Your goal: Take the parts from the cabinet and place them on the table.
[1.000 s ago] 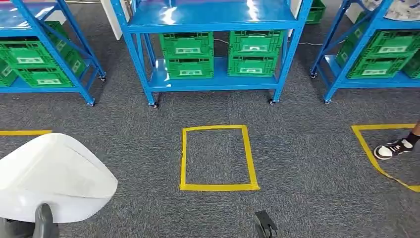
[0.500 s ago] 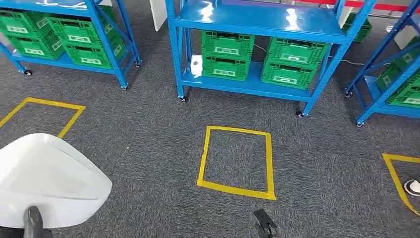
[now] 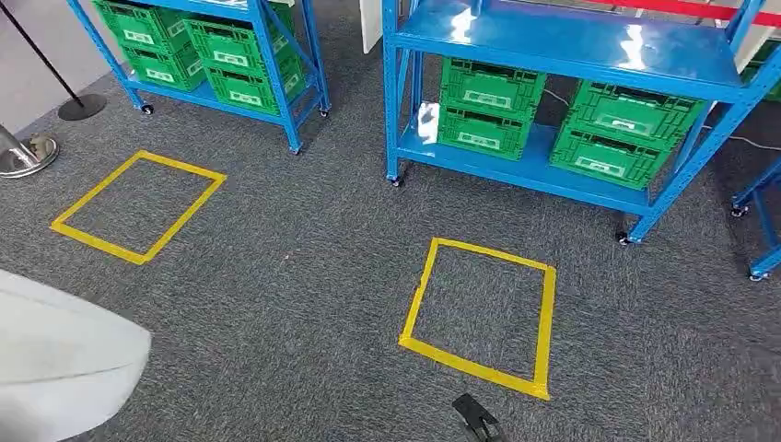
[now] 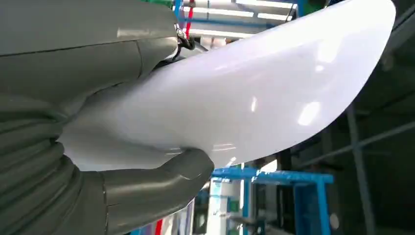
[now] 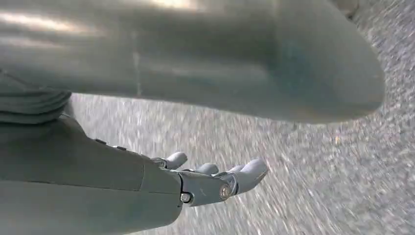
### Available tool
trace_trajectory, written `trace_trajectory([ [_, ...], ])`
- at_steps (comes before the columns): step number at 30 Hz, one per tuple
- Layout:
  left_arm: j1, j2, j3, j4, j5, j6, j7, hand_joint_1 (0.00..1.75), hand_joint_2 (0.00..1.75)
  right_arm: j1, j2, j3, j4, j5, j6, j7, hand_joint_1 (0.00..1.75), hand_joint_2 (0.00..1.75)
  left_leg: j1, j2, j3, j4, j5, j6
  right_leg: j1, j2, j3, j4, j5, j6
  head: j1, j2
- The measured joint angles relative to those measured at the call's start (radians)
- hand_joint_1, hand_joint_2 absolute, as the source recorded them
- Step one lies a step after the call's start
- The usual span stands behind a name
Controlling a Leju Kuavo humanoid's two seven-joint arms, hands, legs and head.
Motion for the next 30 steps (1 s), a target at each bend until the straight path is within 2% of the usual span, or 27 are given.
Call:
trace_trajectory([
  [1, 0.007, 0.011, -0.003, -0.002, 0.014, 0.023, -0.005, 1.75, 1.75, 0.000, 0.000, 0.002, 0.000, 0.002, -0.002, 0.000, 0.00, 0.00, 0.002, 0.007, -0.039, 0.087, -0.041, -0.004, 0.002, -0.017, -0.001, 0.001, -0.001, -0.001, 0.000, 0.000],
  [2, 0.016, 0.021, -0.007, -0.002, 0.025, 0.037, -0.006, 1.75, 1.75, 0.000, 0.000, 0.005, 0.000, 0.001, -0.002, 0.001, 0.00, 0.00, 0.004, 0.009, -0.068, 0.151, -0.065, -0.007, 0.003, -0.033, -0.001, 0.001, -0.001, -0.001, 0.000, 0.000],
  [3, 0.023, 0.031, -0.009, -0.002, 0.035, 0.043, -0.007, 1.75, 1.75, 0.000, 0.000, 0.008, 0.000, 0.001, -0.003, 0.000, 0.00, 0.00, 0.005, 0.010, -0.079, 0.178, -0.066, -0.009, 0.003, -0.048, -0.002, 0.001, -0.002, -0.001, 0.000, 0.000],
  [4, 0.025, 0.043, -0.013, -0.001, 0.040, 0.044, -0.007, 1.75, 1.75, -0.002, 0.000, 0.009, 0.000, -0.002, -0.003, 0.000, 0.00, 0.00, 0.005, 0.013, -0.065, 0.157, -0.046, -0.010, 0.003, -0.062, -0.001, 0.001, -0.002, 0.000, 0.000, 0.000],
  [6, 0.024, 0.068, -0.027, 0.000, 0.049, 0.049, -0.008, 1.75, 1.75, -0.004, 0.003, 0.009, 0.000, -0.006, -0.003, -0.003, 0.00, 0.00, 0.005, 0.031, 0.022, 0.003, 0.032, -0.008, 0.003, -0.090, 0.001, 0.003, -0.005, 0.004, 0.000, 0.000],
  [7, 0.023, 0.086, -0.032, 0.001, 0.055, 0.047, -0.008, 1.75, 1.75, -0.005, 0.005, 0.009, 0.000, -0.009, 0.002, -0.009, 0.00, 0.00, 0.005, 0.067, 0.082, -0.099, 0.067, -0.006, 0.003, -0.102, 0.004, 0.006, -0.009, 0.009, 0.000, 0.000],
  [8, 0.021, 0.100, -0.034, 0.004, 0.064, 0.041, -0.008, 1.75, 1.75, -0.005, 0.005, 0.009, 0.000, -0.016, 0.006, -0.016, 0.00, 0.00, -0.003, 0.095, 0.091, -0.121, 0.056, 0.001, 0.011, -0.110, 0.004, 0.007, -0.013, 0.015, 0.000, 0.000],
  [9, 0.020, 0.110, -0.037, 0.007, 0.070, 0.033, -0.007, 1.75, 1.75, -0.004, 0.006, 0.009, 0.000, -0.025, 0.008, -0.017, 0.00, 0.00, -0.002, 0.085, 0.095, -0.127, 0.064, 0.006, 0.010, -0.116, 0.007, 0.008, -0.014, 0.023, 0.002, 0.000],
  [11, 0.021, 0.137, -0.039, 0.015, 0.086, 0.004, 0.010, 1.75, 1.75, -0.004, 0.011, 0.009, 0.000, -0.044, 0.010, -0.008, 0.00, 0.00, -0.006, 0.065, 0.079, -0.125, 0.066, 0.014, 0.010, -0.133, 0.014, 0.002, -0.011, 0.032, 0.002, 0.000],
  [12, 0.018, 0.149, -0.039, 0.023, 0.095, -0.027, 0.024, 1.75, 1.75, -0.005, 0.015, 0.007, 0.000, -0.057, 0.010, -0.003, 0.00, 0.00, -0.004, 0.052, 0.080, -0.132, 0.069, 0.022, 0.010, -0.146, 0.020, -0.001, -0.013, 0.038, 0.002, 0.000],
  [13, 0.010, 0.155, -0.039, 0.034, 0.105, -0.064, 0.037, 1.75, 1.75, -0.005, 0.019, 0.003, 0.000, -0.069, 0.007, 0.000, 0.00, 0.00, 0.005, 0.042, 0.093, -0.140, 0.076, 0.031, 0.003, -0.125, 0.018, 0.006, -0.021, 0.046, 0.002, 0.000],
  [14, -0.007, 0.160, -0.039, 0.049, 0.110, -0.098, 0.042, 1.75, 1.75, -0.004, 0.020, -0.003, 0.000, -0.078, 0.004, 0.000, 0.00, 0.00, 0.006, 0.030, 0.091, -0.142, 0.081, 0.037, 0.004, -0.070, 0.006, 0.038, -0.047, 0.048, 0.004, 0.000],
  [15, -0.027, 0.165, -0.039, 0.069, 0.115, -0.130, 0.053, 1.75, 1.75, -0.002, 0.024, -0.008, 0.000, -0.083, 0.002, 0.002, 0.00, 0.00, 0.005, 0.020, 0.087, -0.142, 0.084, 0.042, 0.003, -0.030, -0.025, 0.105, -0.086, 0.047, 0.008, 0.000],
  [16, -0.038, 0.166, -0.036, 0.085, 0.117, -0.150, 0.058, 1.75, 1.75, 0.001, 0.026, -0.010, 0.000, -0.087, 0.002, 0.003, 0.00, 0.00, 0.005, 0.007, 0.084, -0.141, 0.085, 0.044, 0.004, -0.011, -0.063, 0.186, -0.124, 0.047, 0.008, 0.000],
  [17, -0.043, 0.166, -0.031, 0.095, 0.117, -0.163, 0.060, 1.75, 1.75, 0.005, 0.028, -0.011, 0.000, -0.089, 0.002, 0.003, 0.00, 0.00, 0.003, -0.006, 0.083, -0.140, 0.086, 0.045, 0.005, -0.004, -0.101, 0.263, -0.152, 0.047, 0.008, 0.000],
  [18, -0.047, 0.165, -0.027, 0.105, 0.120, -0.170, 0.064, 1.75, 1.75, 0.010, 0.029, -0.012, 0.000, -0.089, 0.001, 0.005, 0.00, 0.00, 0.002, -0.020, 0.082, -0.138, 0.086, 0.045, 0.006, -0.002, -0.129, 0.313, -0.158, 0.047, 0.008, 0.000],
  [19, -0.048, 0.163, -0.019, 0.114, 0.122, -0.179, 0.076, 1.75, 1.75, 0.013, 0.030, -0.013, 0.000, -0.087, 0.000, 0.011, 0.00, 0.00, 0.002, -0.036, 0.081, -0.135, 0.086, 0.044, 0.007, -0.001, -0.131, 0.306, -0.134, 0.045, 0.008, 0.000],
  [20, -0.046, 0.159, -0.005, 0.118, 0.121, -0.187, 0.085, 1.75, 1.75, 0.013, 0.030, -0.012, 0.000, -0.082, -0.002, 0.016, 0.00, 0.00, 0.002, -0.052, 0.082, -0.132, 0.085, 0.043, 0.007, 0.002, -0.109, 0.251, -0.092, 0.042, 0.008, 0.000],
  [21, -0.042, 0.153, 0.008, 0.117, 0.114, -0.193, 0.093, 1.75, 1.75, 0.013, 0.030, -0.013, 0.000, -0.074, -0.002, 0.019, 0.00, 0.00, 0.002, -0.066, 0.081, -0.128, 0.084, 0.041, 0.005, 0.010, -0.074, 0.168, -0.045, 0.039, 0.008, 0.000],
  [22, -0.036, 0.146, 0.019, 0.116, 0.111, -0.198, 0.098, 1.75, 1.75, 0.013, 0.030, -0.012, 0.000, -0.066, -0.002, 0.019, 0.00, 0.00, 0.003, -0.079, 0.081, -0.125, 0.082, 0.038, 0.004, 0.035, -0.032, 0.075, 0.000, 0.036, 0.008, 0.000],
  [23, -0.027, 0.140, 0.027, 0.116, 0.104, -0.200, 0.102, 1.75, 1.75, 0.013, 0.030, -0.012, 0.000, -0.056, -0.001, 0.017, 0.00, 0.00, 0.003, -0.089, 0.077, -0.121, 0.081, 0.032, 0.002, 0.092, -0.009, 0.027, -0.010, 0.028, 0.008, 0.000],
  [24, -0.017, 0.135, 0.035, 0.112, 0.098, -0.200, 0.104, 1.75, 1.75, 0.013, 0.029, -0.012, 0.000, -0.045, 0.002, 0.013, 0.00, 0.00, 0.000, -0.100, 0.072, -0.117, 0.079, 0.025, 0.004, 0.087, -0.008, 0.018, -0.010, 0.031, 0.007, 0.000],
  [25, 0.002, 0.131, 0.046, 0.103, 0.093, -0.200, 0.103, 1.75, 1.75, 0.012, 0.029, -0.010, 0.000, -0.032, 0.003, 0.005, 0.00, 0.00, 0.005, -0.109, 0.068, -0.120, 0.084, 0.017, 0.008, 0.070, -0.010, 0.018, -0.009, 0.029, 0.008, 0.000],
  [27, 0.040, 0.121, 0.064, 0.083, 0.088, -0.200, 0.103, 1.75, 1.75, 0.011, 0.029, -0.007, -0.001, -0.016, 0.002, -0.007, 0.00, 0.00, 0.008, -0.132, 0.059, -0.133, 0.090, 0.000, 0.014, 0.049, -0.005, 0.014, -0.007, 0.016, 0.008, 0.000],
  [28, 0.056, 0.121, 0.073, 0.073, 0.089, -0.201, 0.101, 1.75, 1.75, 0.009, 0.029, -0.006, -0.003, -0.010, -0.001, -0.013, 0.00, 0.00, 0.009, -0.124, 0.060, -0.127, 0.089, -0.002, 0.002, 0.033, 0.003, -0.002, 0.001, 0.003, 0.008, 0.000],
  [29, 0.068, 0.120, 0.080, 0.067, 0.092, -0.203, 0.098, 1.75, 1.75, 0.006, 0.029, -0.006, -0.003, -0.006, -0.003, -0.019, 0.00, 0.00, 0.004, -0.059, 0.050, -0.106, 0.072, -0.003, 0.005, 0.019, 0.006, -0.007, 0.004, -0.001, 0.007, 0.000],
  [30, 0.073, 0.120, 0.084, 0.064, 0.097, -0.210, 0.097, 1.75, 1.75, 0.003, 0.028, -0.005, -0.003, -0.007, -0.007, -0.026, 0.00, 0.00, 0.003, -0.016, 0.023, -0.051, 0.032, -0.008, 0.006, 0.004, 0.007, -0.008, 0.004, -0.010, 0.001, 0.000],
])
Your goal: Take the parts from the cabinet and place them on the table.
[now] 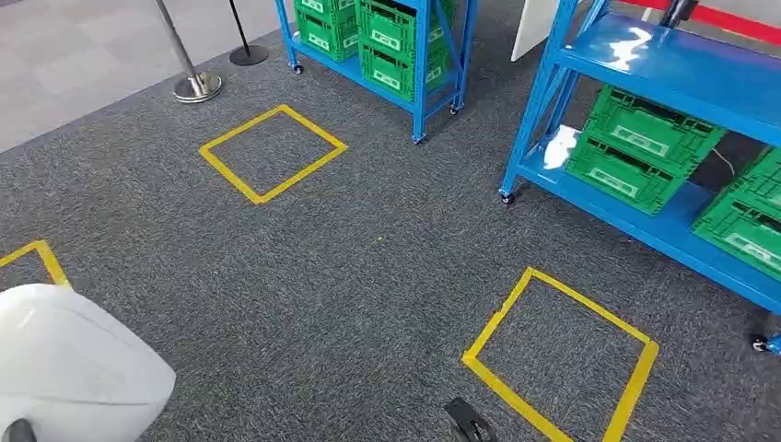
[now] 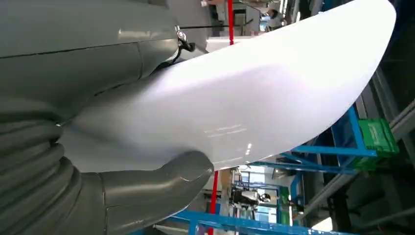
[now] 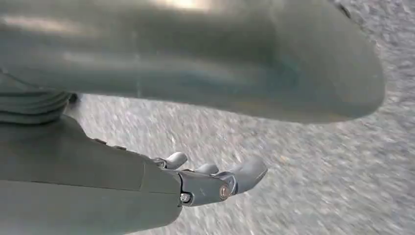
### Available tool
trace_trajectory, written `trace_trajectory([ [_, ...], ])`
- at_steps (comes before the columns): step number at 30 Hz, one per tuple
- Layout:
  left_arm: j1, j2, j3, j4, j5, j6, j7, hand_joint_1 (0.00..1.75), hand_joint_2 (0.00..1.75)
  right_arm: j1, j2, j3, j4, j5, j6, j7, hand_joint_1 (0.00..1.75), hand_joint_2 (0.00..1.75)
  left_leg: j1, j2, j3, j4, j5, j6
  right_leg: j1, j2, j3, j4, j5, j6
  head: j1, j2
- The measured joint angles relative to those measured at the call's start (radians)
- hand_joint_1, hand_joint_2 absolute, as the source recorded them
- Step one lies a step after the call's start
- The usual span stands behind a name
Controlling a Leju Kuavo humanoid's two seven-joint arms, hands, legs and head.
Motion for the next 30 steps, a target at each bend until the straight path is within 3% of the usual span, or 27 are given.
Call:
trace_trajectory([
  [2, 0.005, 0.000, 0.001, 0.002, 0.012, -0.014, -0.004, 1.75, 1.75, -0.003, -0.002, 0.000, 0.000, -0.011, -0.009, -0.018, 0.00, 0.00, 0.003, 0.023, -0.072, 0.152, -0.076, -0.008, 0.004, -0.034, -0.001, 0.000, -0.002, -0.003, 0.000, 0.000],
  [3, 0.005, 0.000, 0.001, 0.005, 0.019, -0.022, -0.006, 1.75, 1.75, -0.007, -0.003, 0.000, 0.000, -0.020, -0.010, -0.027, 0.00, 0.00, 0.005, 0.025, -0.099, 0.211, -0.093, -0.012, 0.005, -0.053, -0.002, 0.001, -0.003, -0.004, 0.000, 0.000],
  [4, 0.002, 0.000, 0.001, 0.012, 0.028, -0.034, -0.007, 1.75, 1.75, -0.012, -0.005, 0.000, 0.000, -0.031, -0.011, -0.035, 0.00, 0.00, 0.005, 0.027, -0.098, 0.214, -0.083, -0.013, 0.006, -0.067, -0.002, 0.001, -0.003, -0.003, 0.000, 0.000],
  [5, -0.008, 0.000, 0.001, 0.021, 0.038, -0.046, -0.006, 1.75, 1.75, -0.015, -0.005, -0.001, 0.000, -0.045, -0.011, -0.042, 0.00, 0.00, 0.005, 0.031, -0.076, 0.175, -0.055, -0.013, 0.006, -0.081, -0.001, 0.001, -0.005, -0.001, 0.000, 0.000],
  [6, -0.025, -0.001, 0.001, 0.031, 0.043, -0.056, -0.004, 1.75, 1.75, -0.017, -0.005, -0.004, 0.000, -0.054, -0.012, -0.048, 0.00, 0.00, 0.005, 0.039, -0.028, 0.090, -0.012, -0.011, 0.006, -0.098, 0.001, 0.001, -0.006, 0.001, 0.000, 0.000],
  [7, -0.042, -0.003, 0.001, 0.046, 0.047, -0.067, -0.002, 1.75, 1.75, -0.017, -0.004, -0.007, 0.000, -0.057, -0.010, -0.052, 0.00, 0.00, 0.004, 0.062, 0.025, -0.002, 0.024, -0.009, 0.006, -0.111, 0.005, 0.002, -0.009, 0.005, 0.000, 0.000],
  [8, -0.059, -0.005, 0.000, 0.057, 0.046, -0.074, -0.002, 1.75, 1.75, -0.016, -0.004, -0.007, 0.000, -0.052, -0.008, -0.054, 0.00, 0.00, 0.001, 0.112, 0.070, -0.080, 0.041, -0.001, 0.009, -0.124, 0.010, 0.003, -0.012, 0.009, 0.000, 0.000],
  [9, -0.076, -0.008, 0.000, 0.069, 0.045, -0.078, -0.001, 1.75, 1.75, -0.012, -0.003, -0.007, 0.000, -0.040, -0.005, -0.051, 0.00, 0.00, -0.003, 0.119, 0.072, -0.084, 0.041, 0.007, 0.014, -0.134, 0.011, 0.004, -0.018, 0.018, 0.002, 0.000],
  [12, -0.110, -0.023, -0.001, 0.105, 0.042, -0.081, 0.005, 1.75, 1.75, -0.010, 0.000, 0.002, 0.000, 0.014, 0.000, 0.003, 0.00, 0.00, -0.012, 0.082, 0.057, -0.084, 0.044, 0.026, 0.008, -0.161, 0.021, -0.001, -0.016, 0.033, 0.002, 0.000],
  [13, -0.116, -0.027, -0.001, 0.113, 0.042, -0.081, 0.005, 1.75, 1.75, -0.010, 0.002, 0.005, -0.001, 0.022, -0.001, 0.016, 0.00, 0.00, -0.008, 0.068, 0.063, -0.095, 0.049, 0.035, 0.010, -0.171, 0.027, -0.002, -0.021, 0.042, 0.002, 0.000],
  [14, -0.122, -0.037, -0.002, 0.118, 0.041, -0.081, 0.001, 1.75, 1.75, -0.009, 0.000, 0.005, -0.001, 0.024, -0.005, 0.024, 0.00, 0.00, -0.002, 0.059, 0.074, -0.101, 0.055, 0.040, 0.002, -0.115, 0.021, 0.014, -0.034, 0.049, 0.003, 0.000],
  [15, -0.134, -0.045, -0.002, 0.124, 0.042, -0.080, -0.003, 1.75, 1.75, -0.007, 0.000, 0.005, -0.001, 0.016, -0.011, 0.029, 0.00, 0.00, 0.000, 0.049, 0.072, -0.101, 0.059, 0.045, 0.002, -0.054, 0.000, 0.062, -0.066, 0.050, 0.005, 0.000],
  [16, -0.144, -0.052, -0.002, 0.131, 0.044, -0.080, -0.003, 1.75, 1.75, -0.004, -0.002, 0.004, -0.001, 0.001, -0.015, 0.032, 0.00, 0.00, 0.000, 0.036, 0.071, -0.100, 0.061, 0.050, 0.001, -0.023, -0.036, 0.140, -0.106, 0.051, 0.007, 0.000],
  [18, -0.153, -0.068, -0.002, 0.148, 0.056, -0.098, -0.006, 1.75, 1.75, 0.007, -0.008, 0.000, -0.001, -0.030, -0.026, 0.025, 0.00, 0.00, -0.003, 0.007, 0.067, -0.098, 0.060, 0.052, 0.002, -0.007, -0.110, 0.285, -0.159, 0.053, 0.008, 0.000],
  [19, -0.160, -0.073, -0.002, 0.159, 0.055, -0.111, -0.015, 1.75, 1.75, 0.010, -0.012, -0.007, -0.001, -0.049, -0.030, 0.016, 0.00, 0.00, -0.003, -0.011, 0.065, -0.095, 0.060, 0.052, 0.001, -0.005, -0.128, 0.307, -0.152, 0.053, 0.007, 0.000],
  [20, -0.167, -0.076, -0.002, 0.167, 0.047, -0.118, -0.021, 1.75, 1.75, 0.011, -0.017, -0.016, -0.001, -0.062, -0.032, 0.011, 0.00, 0.00, -0.003, -0.028, 0.064, -0.091, 0.059, 0.051, 0.001, -0.004, -0.121, 0.282, -0.122, 0.052, 0.008, 0.000],
  [22, -0.186, -0.084, -0.001, 0.177, 0.025, -0.116, -0.022, 1.75, 1.75, 0.009, -0.027, -0.035, -0.001, -0.094, -0.047, 0.018, 0.00, 0.00, -0.002, -0.061, 0.064, -0.083, 0.055, 0.046, -0.002, 0.013, -0.053, 0.114, -0.019, 0.049, 0.008, 0.000],
  [23, -0.192, -0.090, -0.001, 0.180, 0.011, -0.113, -0.022, 1.75, 1.75, 0.009, -0.030, -0.048, -0.001, -0.104, -0.050, 0.031, 0.00, 0.00, 0.000, -0.074, 0.063, -0.077, 0.052, 0.042, -0.006, 0.049, -0.022, 0.037, 0.005, 0.047, 0.008, 0.000],
  [24, -0.196, -0.094, 0.000, 0.181, -0.002, -0.107, -0.022, 1.75, 1.75, 0.011, -0.033, -0.058, 0.000, -0.109, -0.050, 0.042, 0.00, 0.00, -0.005, -0.083, 0.056, -0.071, 0.050, 0.035, -0.006, 0.091, -0.014, 0.025, -0.014, 0.046, 0.006, 0.000],
  [26, -0.191, -0.102, 0.002, 0.177, -0.036, -0.077, -0.031, 1.75, 1.75, 0.010, -0.037, -0.074, 0.000, -0.106, -0.048, 0.074, 0.00, 0.00, 0.001, -0.105, 0.048, -0.074, 0.055, 0.022, 0.001, 0.068, -0.015, 0.025, -0.012, 0.039, 0.006, 0.000],
  [28, -0.173, -0.110, 0.014, 0.173, -0.044, -0.061, -0.040, 1.75, 1.75, 0.011, -0.040, -0.080, 0.000, -0.104, -0.045, 0.084, 0.00, 0.00, 0.004, -0.127, 0.040, -0.085, 0.062, 0.006, 0.002, 0.048, -0.007, 0.020, -0.007, 0.023, 0.006, 0.000],
  [29, -0.167, -0.112, 0.022, 0.172, -0.044, -0.054, -0.043, 1.75, 1.75, 0.009, -0.041, -0.081, 0.000, -0.103, -0.042, 0.083, 0.00, 0.00, 0.004, -0.109, 0.040, -0.077, 0.058, 0.005, -0.005, 0.033, -0.005, 0.009, 0.000, 0.012, 0.006, 0.000],
  [30, -0.165, -0.116, 0.029, 0.171, -0.042, -0.050, -0.047, 1.75, 1.75, 0.009, -0.043, -0.083, 0.000, -0.103, -0.042, 0.082, 0.00, 0.00, -0.003, -0.046, 0.028, -0.051, 0.038, 0.005, -0.003, 0.021, -0.003, 0.005, 0.001, 0.009, 0.005, 0.000],
])
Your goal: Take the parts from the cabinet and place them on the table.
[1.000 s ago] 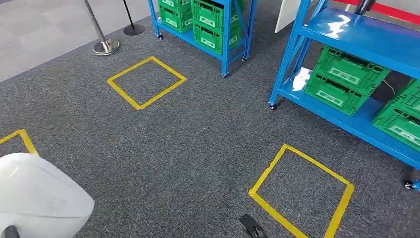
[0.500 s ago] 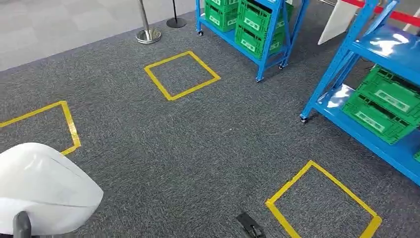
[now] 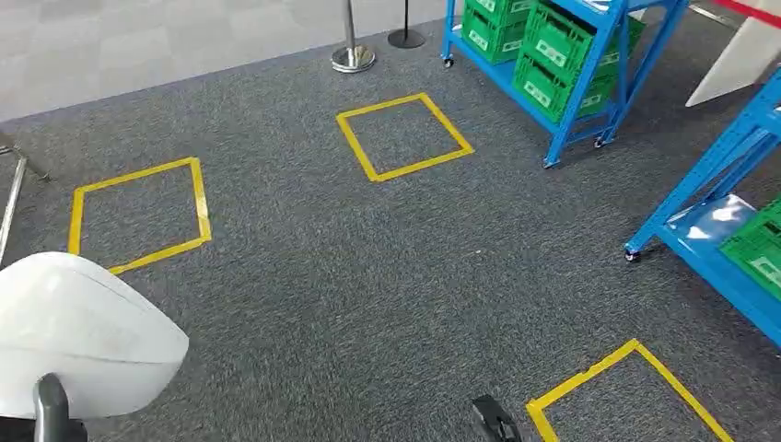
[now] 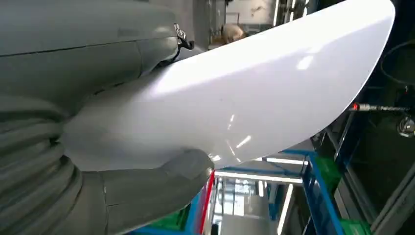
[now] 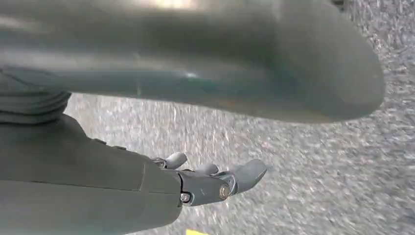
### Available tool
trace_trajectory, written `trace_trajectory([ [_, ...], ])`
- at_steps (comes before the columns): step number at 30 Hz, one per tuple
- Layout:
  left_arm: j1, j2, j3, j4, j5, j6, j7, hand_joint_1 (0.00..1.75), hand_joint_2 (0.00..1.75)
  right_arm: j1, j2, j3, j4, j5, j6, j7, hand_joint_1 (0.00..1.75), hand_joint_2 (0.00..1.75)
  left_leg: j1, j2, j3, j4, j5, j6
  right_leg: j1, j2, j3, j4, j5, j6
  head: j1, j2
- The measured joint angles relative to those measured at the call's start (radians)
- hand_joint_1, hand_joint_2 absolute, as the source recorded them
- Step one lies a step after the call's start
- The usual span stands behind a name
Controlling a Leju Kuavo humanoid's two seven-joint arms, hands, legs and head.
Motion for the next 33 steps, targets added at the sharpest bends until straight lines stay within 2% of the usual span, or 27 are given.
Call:
trace_trajectory([
  [1, 0.000, -0.013, 0.015, 0.000, 0.016, 0.002, -0.001, 1.75, 1.75, 0.002, -0.002, -0.007, 0.000, 0.003, 0.000, -0.008, 0.00, 0.00, -0.001, 0.045, -0.034, 0.066, -0.041, -0.002, 0.002, -0.016, 0.000, 0.000, 0.000, -0.006, -0.005, 0.000],
  [3, 0.006, -0.029, 0.036, 0.003, 0.035, -0.002, -0.003, 1.75, 1.75, 0.010, -0.006, -0.014, 0.000, 0.012, 0.002, -0.032, 0.00, 0.00, 0.001, 0.070, -0.108, 0.221, -0.110, -0.005, 0.009, -0.050, 0.000, 0.001, -0.004, -0.012, -0.005, 0.000],
  [4, 0.008, -0.035, 0.044, 0.008, 0.041, -0.005, -0.004, 1.75, 1.75, 0.012, -0.008, -0.014, 0.000, 0.014, 0.002, -0.046, 0.00, 0.00, 0.001, 0.072, -0.130, 0.265, -0.117, -0.006, 0.011, -0.068, 0.000, 0.001, -0.005, -0.013, -0.005, 0.000],
  [5, 0.008, -0.040, 0.051, 0.017, 0.041, -0.007, -0.007, 1.75, 1.75, 0.012, -0.010, -0.015, 0.000, 0.017, 0.002, -0.060, 0.00, 0.00, 0.001, 0.074, -0.126, 0.257, -0.100, -0.006, 0.012, -0.083, 0.000, 0.001, -0.006, -0.013, -0.005, 0.000],
  [7, 0.006, -0.042, 0.060, 0.040, 0.039, -0.008, -0.012, 1.75, 1.75, 0.006, -0.012, -0.015, 0.000, 0.025, 0.002, -0.084, 0.00, 0.00, 0.000, 0.089, -0.054, 0.124, -0.023, -0.001, 0.013, -0.110, 0.004, 0.003, -0.011, -0.010, -0.005, 0.000],
  [8, 0.005, -0.042, 0.064, 0.053, 0.038, -0.008, -0.016, 1.75, 1.75, 0.004, -0.014, -0.015, 0.000, 0.029, 0.002, -0.092, 0.00, 0.00, -0.001, 0.116, -0.005, 0.037, 0.012, 0.003, 0.013, -0.121, 0.008, 0.004, -0.014, -0.007, -0.005, 0.000],
  [9, -0.001, -0.042, 0.064, 0.063, 0.037, -0.007, -0.024, 1.75, 1.75, 0.004, -0.015, -0.015, 0.000, 0.032, -0.001, -0.098, 0.00, 0.00, -0.011, 0.174, 0.024, -0.024, 0.006, 0.011, 0.017, -0.133, 0.011, 0.006, -0.018, -0.001, -0.005, 0.000],
  [10, -0.009, -0.044, 0.064, 0.074, 0.038, -0.007, -0.034, 1.75, 1.75, 0.004, -0.017, -0.015, 0.000, 0.033, -0.007, -0.106, 0.00, 0.00, -0.014, 0.157, 0.030, -0.025, 0.014, 0.022, 0.020, -0.141, 0.010, 0.008, -0.022, 0.005, -0.003, 0.000],
  [13, -0.017, -0.046, 0.064, 0.097, 0.050, -0.011, -0.047, 1.75, 1.75, -0.007, -0.018, -0.015, -0.001, 0.033, -0.019, -0.133, 0.00, 0.00, -0.021, 0.121, 0.012, -0.028, 0.019, 0.035, 0.018, -0.171, 0.019, 0.003, -0.020, 0.018, -0.003, 0.000],
  [14, -0.023, -0.047, 0.062, 0.101, 0.052, -0.015, -0.044, 1.75, 1.75, -0.009, -0.018, -0.015, -0.003, 0.034, -0.021, -0.144, 0.00, 0.00, -0.011, 0.110, 0.029, -0.038, 0.026, 0.044, 0.017, -0.169, 0.017, 0.003, -0.028, 0.027, -0.003, 0.000],
  [15, -0.030, -0.048, 0.059, 0.106, 0.053, -0.019, -0.042, 1.75, 1.75, -0.011, -0.019, -0.015, -0.004, 0.035, -0.022, -0.154, 0.00, 0.00, -0.008, 0.100, 0.029, -0.043, 0.029, 0.048, 0.012, -0.110, 0.013, 0.025, -0.042, 0.033, -0.001, 0.000],
  [16, -0.043, -0.048, 0.053, 0.111, 0.056, -0.022, -0.034, 1.75, 1.75, -0.011, -0.019, -0.015, -0.004, 0.035, -0.024, -0.162, 0.00, 0.00, -0.006, 0.090, 0.027, -0.043, 0.032, 0.053, 0.011, -0.063, -0.011, 0.079, -0.074, 0.034, 0.000, 0.000],
  [17, -0.057, -0.050, 0.044, 0.121, 0.057, -0.024, -0.022, 1.75, 1.75, -0.010, -0.019, -0.015, -0.004, 0.032, -0.034, -0.172, 0.00, 0.00, -0.005, 0.075, 0.024, -0.042, 0.035, 0.058, 0.009, -0.037, -0.055, 0.171, -0.117, 0.036, 0.003, 0.000],
  [19, -0.070, -0.050, 0.030, 0.137, 0.056, -0.025, -0.008, 1.75, 1.75, -0.005, -0.019, -0.021, -0.004, 0.017, -0.056, -0.182, 0.00, 0.00, -0.006, 0.045, 0.021, -0.040, 0.036, 0.059, 0.009, -0.028, -0.126, 0.305, -0.159, 0.039, 0.003, 0.000],
  [20, -0.071, -0.050, 0.028, 0.142, 0.056, -0.025, -0.003, 1.75, 1.75, -0.004, -0.019, -0.028, -0.004, -0.004, -0.067, -0.178, 0.00, 0.00, -0.006, 0.030, 0.020, -0.037, 0.036, 0.059, 0.009, -0.027, -0.138, 0.317, -0.148, 0.039, 0.003, 0.000],
  [21, -0.072, -0.050, 0.027, 0.145, 0.056, -0.025, -0.001, 1.75, 1.75, -0.003, -0.019, -0.036, -0.004, -0.015, -0.073, -0.174, 0.00, 0.00, -0.006, 0.016, 0.019, -0.034, 0.036, 0.058, 0.007, -0.025, -0.126, 0.282, -0.113, 0.039, 0.003, 0.000],
  [22, -0.074, -0.050, 0.027, 0.148, 0.055, -0.024, 0.000, 1.75, 1.75, -0.004, -0.019, -0.051, -0.004, -0.027, -0.083, -0.161, 0.00, 0.00, -0.005, 0.000, 0.019, -0.030, 0.035, 0.057, 0.004, -0.021, -0.095, 0.206, -0.064, 0.038, 0.003, 0.000],
  [23, -0.076, -0.050, 0.027, 0.149, 0.055, -0.024, 0.000, 1.75, 1.75, -0.004, -0.019, -0.060, -0.004, -0.030, -0.092, -0.137, 0.00, 0.00, -0.003, -0.013, 0.018, -0.024, 0.033, 0.052, 0.001, -0.001, -0.056, 0.117, -0.017, 0.039, 0.003, 0.000],
  [24, -0.078, -0.050, 0.027, 0.148, 0.055, -0.023, -0.002, 1.75, 1.75, -0.003, -0.019, -0.066, -0.004, -0.030, -0.099, -0.110, 0.00, 0.00, -0.002, -0.024, 0.013, -0.018, 0.030, 0.046, -0.006, 0.051, -0.025, 0.041, 0.002, 0.040, 0.004, 0.000],
  [25, -0.079, -0.049, 0.027, 0.148, 0.064, -0.023, -0.005, 1.75, 1.75, -0.002, -0.018, -0.071, -0.003, -0.028, -0.104, -0.073, 0.00, 0.00, -0.007, -0.037, 0.006, -0.010, 0.027, 0.036, -0.003, 0.072, -0.020, 0.028, -0.012, 0.040, 0.003, 0.000],
  [27, -0.079, -0.048, 0.027, 0.148, 0.108, -0.033, -0.006, 1.75, 1.75, -0.001, -0.013, -0.077, -0.003, -0.025, -0.114, -0.003, 0.00, 0.00, -0.002, -0.059, -0.001, -0.019, 0.036, 0.021, 0.003, 0.045, -0.023, 0.029, -0.008, 0.029, 0.003, 0.000],
  [28, -0.079, -0.048, 0.029, 0.148, 0.124, -0.036, 0.000, 1.75, 1.75, 0.000, -0.011, -0.080, -0.003, -0.025, -0.113, 0.000, 0.00, 0.00, 0.001, -0.071, -0.003, -0.026, 0.042, 0.011, 0.005, 0.033, -0.023, 0.029, -0.005, 0.022, 0.003, 0.000],
  [29, -0.082, -0.047, 0.032, 0.149, 0.142, -0.037, 0.014, 1.75, 1.75, 0.000, -0.004, -0.084, -0.003, -0.030, -0.109, -0.005, 0.00, 0.00, 0.002, -0.083, -0.014, -0.028, 0.045, 0.005, -0.003, 0.018, -0.015, 0.019, 0.002, 0.011, 0.003, 0.000],
  [30, -0.084, -0.046, 0.034, 0.150, 0.158, -0.039, 0.029, 1.75, 1.75, -0.003, -0.002, -0.090, -0.004, -0.034, -0.106, -0.009, 0.00, 0.00, 0.002, -0.034, -0.016, -0.011, 0.033, 0.007, -0.002, 0.003, -0.014, 0.010, 0.007, 0.002, 0.002, 0.000],
  [31, -0.097, -0.045, 0.035, 0.154, 0.166, -0.041, 0.038, 1.75, 1.75, -0.002, 0.003, -0.095, -0.004, -0.040, -0.107, -0.016, 0.00, 0.00, 0.002, 0.020, -0.041, 0.034, 0.000, 0.005, 0.000, -0.009, -0.013, 0.006, 0.011, -0.006, -0.001, 0.000],
  [32, -0.113, -0.045, 0.035, 0.158, 0.169, -0.045, 0.041, 1.75, 1.75, 0.002, 0.005, -0.098, -0.004, -0.039, -0.103, -0.025, 0.00, 0.00, 0.003, 0.055, -0.076, 0.110, -0.043, -0.001, 0.001, -0.025, -0.014, 0.006, 0.011, -0.007, -0.002, 0.000],
  [33, -0.124, -0.045, 0.035, 0.161, 0.174, -0.049, 0.040, 1.75, 1.75, 0.006, 0.010, -0.098, -0.004, -0.039, -0.096, -0.032, 0.00, 0.00, 0.004, 0.070, -0.113, 0.191, -0.082, -0.006, 0.004, -0.044, -0.015, 0.006, 0.010, -0.009, -0.002, 0.000],
])
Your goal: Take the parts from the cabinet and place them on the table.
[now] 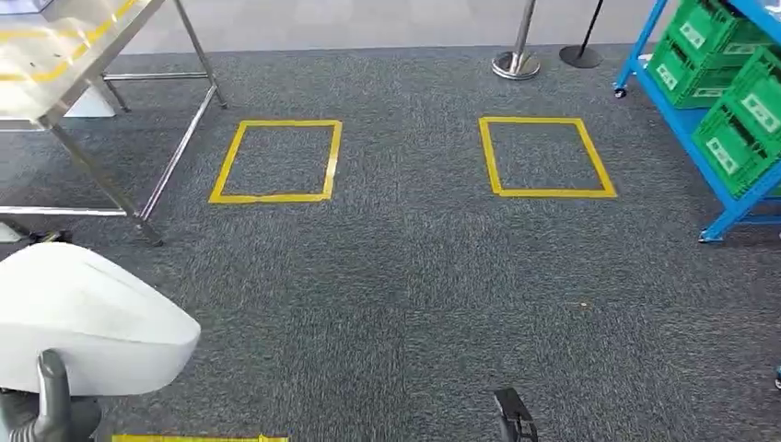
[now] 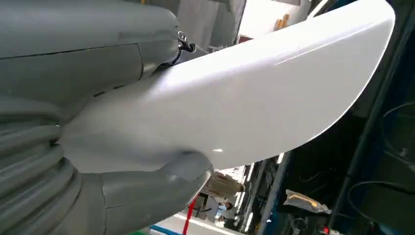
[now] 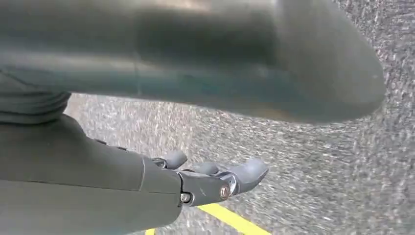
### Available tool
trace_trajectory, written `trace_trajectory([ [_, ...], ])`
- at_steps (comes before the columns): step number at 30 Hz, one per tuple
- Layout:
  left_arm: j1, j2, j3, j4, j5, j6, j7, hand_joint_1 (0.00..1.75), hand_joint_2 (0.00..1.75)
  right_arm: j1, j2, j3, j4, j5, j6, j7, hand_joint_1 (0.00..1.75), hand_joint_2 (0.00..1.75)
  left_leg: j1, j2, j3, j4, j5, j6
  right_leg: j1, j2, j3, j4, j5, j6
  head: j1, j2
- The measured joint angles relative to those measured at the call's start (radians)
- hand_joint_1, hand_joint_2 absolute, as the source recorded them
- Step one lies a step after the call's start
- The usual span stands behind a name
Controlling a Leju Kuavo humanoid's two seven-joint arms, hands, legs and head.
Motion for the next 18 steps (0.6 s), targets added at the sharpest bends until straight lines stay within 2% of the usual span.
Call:
trace_trajectory([
  [1, -0.007, 0.000, 0.000, 0.003, 0.002, -0.005, 0.002, 1.75, 1.75, 0.002, 0.004, 0.000, 0.000, 0.006, 0.006, -0.003, 0.00, 0.00, 0.001, 0.005, -0.026, 0.062, -0.023, -0.003, 0.002, -0.016, -0.001, 0.000, -0.001, -0.002, 0.000, 0.000],
  [2, -0.012, 0.000, 0.001, 0.006, 0.006, -0.007, 0.009, 1.75, 1.75, 0.001, 0.007, 0.000, 0.000, 0.016, 0.009, -0.001, 0.00, 0.00, 0.001, 0.006, -0.035, 0.087, -0.025, -0.004, 0.003, -0.031, -0.001, 0.001, -0.001, -0.002, 0.000, 0.000],
  [3, -0.016, 0.000, 0.001, 0.006, 0.006, -0.009, 0.016, 1.75, 1.75, 0.000, 0.013, 0.000, 0.000, 0.021, 0.009, 0.007, 0.00, 0.00, 0.000, 0.006, -0.017, 0.062, -0.002, -0.003, 0.005, -0.045, 0.000, 0.001, -0.002, -0.003, 0.000, 0.000],
  [4, -0.020, 0.001, 0.000, 0.005, -0.004, -0.011, 0.016, 1.75, 1.75, -0.002, 0.019, 0.000, 0.000, 0.016, 0.007, 0.009, 0.00, 0.00, -0.001, 0.009, 0.023, -0.005, 0.035, 0.000, 0.006, -0.059, 0.001, 0.002, -0.004, -0.003, 0.000, 0.000],
  [5, -0.026, 0.005, 0.000, 0.002, -0.011, -0.013, 0.018, 1.75, 1.75, -0.003, 0.023, 0.000, 0.000, 0.009, 0.009, 0.005, 0.00, 0.00, -0.003, 0.021, 0.074, -0.093, 0.074, 0.004, 0.007, -0.072, 0.003, 0.003, -0.006, -0.001, 0.000, 0.000],
  [6, -0.033, 0.007, -0.001, -0.001, -0.012, -0.014, 0.018, 1.75, 1.75, -0.003, 0.026, -0.002, 0.000, 0.002, 0.012, -0.001, 0.00, 0.00, -0.010, 0.068, 0.128, -0.185, 0.104, 0.013, 0.008, -0.083, 0.007, 0.005, -0.009, 0.002, 0.000, 0.000],
  [7, -0.043, 0.009, -0.004, -0.001, -0.012, -0.016, 0.019, 1.75, 1.75, -0.003, 0.026, -0.006, 0.000, -0.003, 0.014, -0.009, 0.00, 0.00, -0.021, 0.105, 0.141, -0.216, 0.092, 0.023, 0.016, -0.092, 0.008, 0.008, -0.014, 0.008, 0.000, 0.000],
  [8, -0.051, 0.012, -0.008, 0.001, -0.005, -0.018, 0.019, 1.75, 1.75, -0.004, 0.027, -0.011, 0.000, -0.005, 0.016, -0.022, 0.00, 0.00, -0.021, 0.090, 0.144, -0.218, 0.100, 0.029, 0.015, -0.102, 0.009, 0.009, -0.015, 0.013, 0.002, 0.000],
  [10, -0.072, 0.026, -0.017, 0.016, 0.015, -0.021, 0.016, 1.75, 1.75, -0.007, 0.027, -0.023, 0.000, -0.020, 0.018, -0.050, 0.00, 0.00, -0.024, 0.063, 0.130, -0.217, 0.101, 0.036, 0.013, -0.126, 0.014, 0.004, -0.014, 0.021, 0.001, 0.000],
  [11, -0.079, 0.035, -0.021, 0.024, 0.020, -0.021, 0.013, 1.75, 1.75, -0.011, 0.027, -0.027, 0.000, -0.030, 0.015, -0.065, 0.00, 0.00, -0.020, 0.049, 0.131, -0.226, 0.106, 0.043, 0.016, -0.138, 0.020, 0.002, -0.017, 0.028, 0.001, 0.000],
  [12, -0.083, 0.038, -0.027, 0.031, 0.021, -0.021, 0.013, 1.75, 1.75, -0.014, 0.026, -0.035, -0.001, -0.040, 0.007, -0.075, 0.00, 0.00, -0.010, 0.039, 0.145, -0.234, 0.113, 0.048, 0.008, -0.104, 0.016, 0.012, -0.025, 0.037, 0.001, 0.000],
  [13, -0.097, 0.041, -0.032, 0.038, 0.021, -0.022, 0.010, 1.75, 1.75, -0.014, 0.026, -0.045, -0.001, -0.047, 0.001, -0.081, 0.00, 0.00, -0.008, 0.027, 0.144, -0.234, 0.117, 0.055, 0.008, -0.044, 0.002, 0.046, -0.047, 0.041, 0.002, 0.000],
  [14, -0.114, 0.042, -0.040, 0.050, 0.022, -0.022, 0.013, 1.75, 1.75, -0.013, 0.026, -0.054, -0.001, -0.059, -0.003, -0.080, 0.00, 0.00, -0.006, 0.016, 0.141, -0.234, 0.118, 0.057, 0.006, -0.008, -0.029, 0.110, -0.083, 0.042, 0.007, 0.000],
  [15, -0.124, 0.043, -0.047, 0.060, 0.022, -0.024, 0.013, 1.75, 1.75, -0.011, 0.026, -0.065, -0.001, -0.073, -0.008, -0.074, 0.00, 0.00, -0.006, 0.001, 0.139, -0.234, 0.118, 0.058, 0.005, 0.009, -0.070, 0.194, -0.122, 0.044, 0.008, 0.000],
  [16, -0.128, 0.048, -0.053, 0.066, 0.022, -0.026, 0.010, 1.75, 1.75, -0.010, 0.026, -0.077, -0.001, -0.080, -0.010, -0.065, 0.00, 0.00, -0.006, -0.013, 0.137, -0.233, 0.118, 0.058, 0.005, 0.013, -0.109, 0.270, -0.150, 0.045, 0.007, 0.000],
  [17, -0.128, 0.056, -0.056, 0.069, 0.021, -0.026, 0.001, 1.75, 1.75, -0.008, 0.026, -0.085, -0.001, -0.073, -0.009, -0.051, 0.00, 0.00, -0.006, -0.029, 0.136, -0.230, 0.118, 0.058, 0.005, 0.015, -0.134, 0.310, -0.153, 0.045, 0.008, 0.000],
  [18, -0.123, 0.065, -0.056, 0.065, 0.017, -0.021, -0.014, 1.75, 1.75, -0.007, 0.026, -0.088, -0.001, -0.049, -0.001, -0.032, 0.00, 0.00, -0.006, -0.044, 0.136, -0.227, 0.117, 0.057, 0.005, 0.016, -0.132, 0.297, -0.130, 0.044, 0.007, 0.000],
])
